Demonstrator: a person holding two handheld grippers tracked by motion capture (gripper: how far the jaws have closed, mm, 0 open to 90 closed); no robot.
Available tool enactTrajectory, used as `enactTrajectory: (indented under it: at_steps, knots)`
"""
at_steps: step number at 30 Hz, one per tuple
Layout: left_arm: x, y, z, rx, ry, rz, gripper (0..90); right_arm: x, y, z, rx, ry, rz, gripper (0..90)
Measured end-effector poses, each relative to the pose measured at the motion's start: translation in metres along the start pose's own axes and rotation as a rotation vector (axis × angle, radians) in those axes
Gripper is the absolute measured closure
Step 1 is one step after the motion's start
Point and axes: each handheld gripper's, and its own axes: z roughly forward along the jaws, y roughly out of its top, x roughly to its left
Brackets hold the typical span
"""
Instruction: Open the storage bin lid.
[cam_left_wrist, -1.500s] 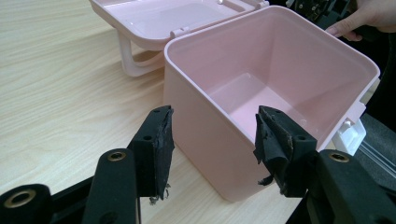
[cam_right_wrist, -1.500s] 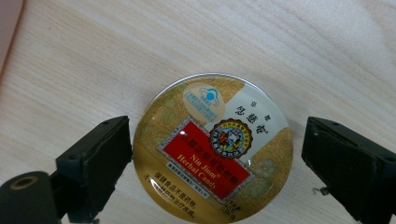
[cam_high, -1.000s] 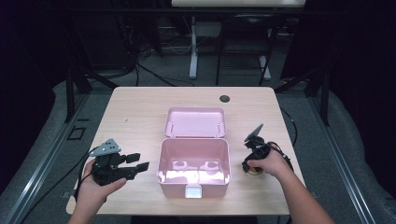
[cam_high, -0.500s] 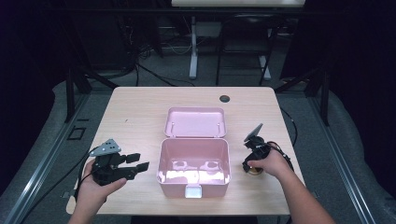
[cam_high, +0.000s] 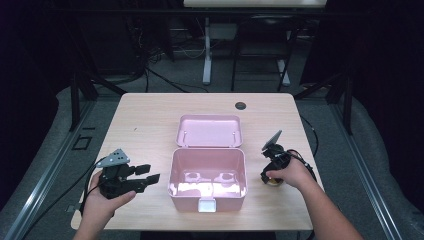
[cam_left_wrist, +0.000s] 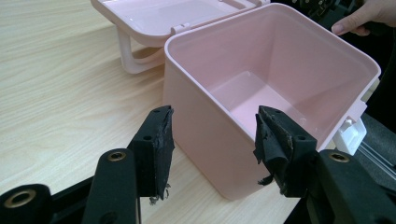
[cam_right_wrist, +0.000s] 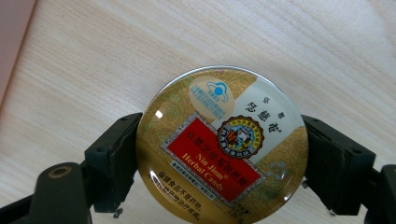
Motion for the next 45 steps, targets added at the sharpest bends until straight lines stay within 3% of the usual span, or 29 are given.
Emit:
enactTrajectory:
  at_steps: [45]
  knots:
    - [0.002, 0.000, -0.002, -0.001, 0.007, -0.006, 46.5, 0.032, 0.014, -0.083, -0.004, -0.011, -0.156, 19.5]
